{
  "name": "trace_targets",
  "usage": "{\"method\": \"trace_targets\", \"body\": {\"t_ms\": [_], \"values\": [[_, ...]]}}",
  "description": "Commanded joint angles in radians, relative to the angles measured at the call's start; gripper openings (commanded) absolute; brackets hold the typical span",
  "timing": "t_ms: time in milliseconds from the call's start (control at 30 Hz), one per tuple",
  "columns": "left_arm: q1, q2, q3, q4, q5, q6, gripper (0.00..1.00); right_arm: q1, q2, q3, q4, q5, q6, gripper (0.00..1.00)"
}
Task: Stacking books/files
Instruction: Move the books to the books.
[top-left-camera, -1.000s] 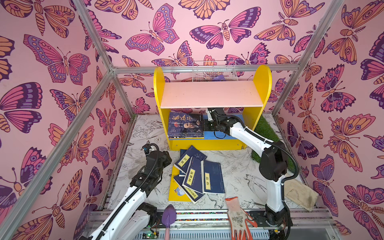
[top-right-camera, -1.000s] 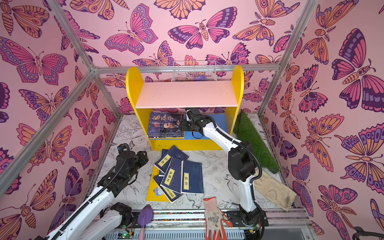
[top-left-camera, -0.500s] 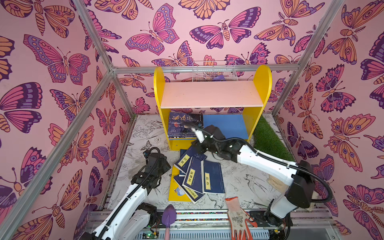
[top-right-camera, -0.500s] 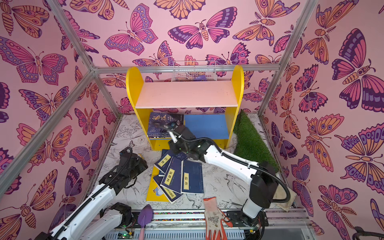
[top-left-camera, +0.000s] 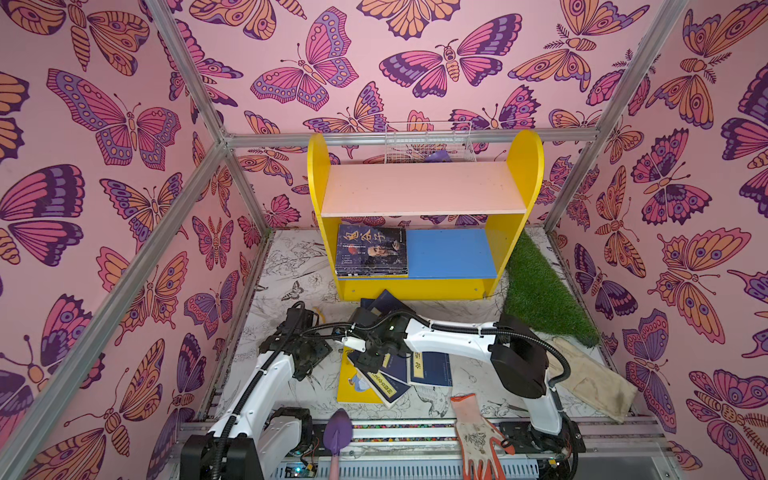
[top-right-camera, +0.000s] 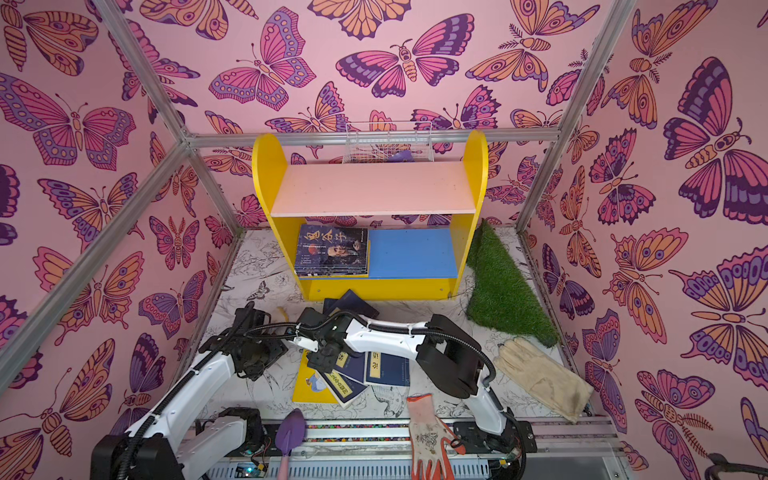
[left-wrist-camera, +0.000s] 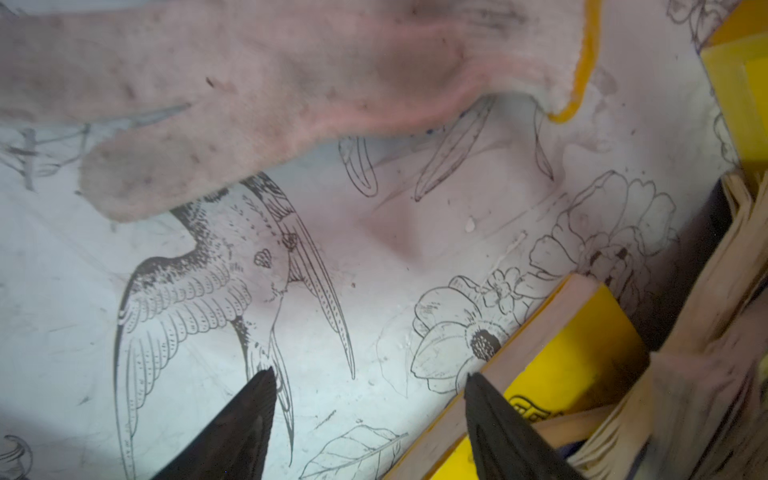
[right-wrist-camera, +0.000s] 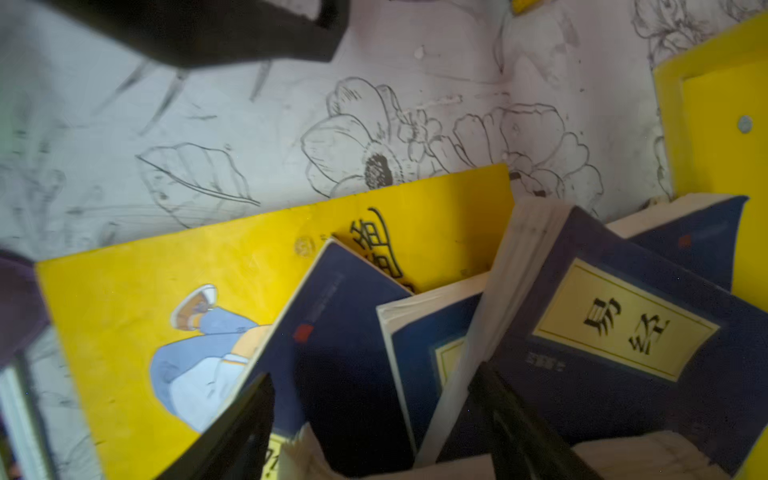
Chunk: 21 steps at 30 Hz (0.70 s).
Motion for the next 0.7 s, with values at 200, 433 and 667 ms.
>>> {"method": "trace_targets", "body": {"t_ms": [200,433,667], "values": [[-0.055,0.019,-0.007,-0.017,0.15,0.051,0.74,-0.065,-0.072,-0.203,-0.07,0.234,0.137,0.78],[-0.167,0.16,0.004,0.01,0.243,0.071,0.71,-0.144,-0.25,-0.394,0.022,0.169,0.25,0.77],[-0.21,0.16,-0.016,0.012,0.269,0.045,0.69,-0.14,-0.319,-0.464,0.084,0.095,0.221,0.76]]}}
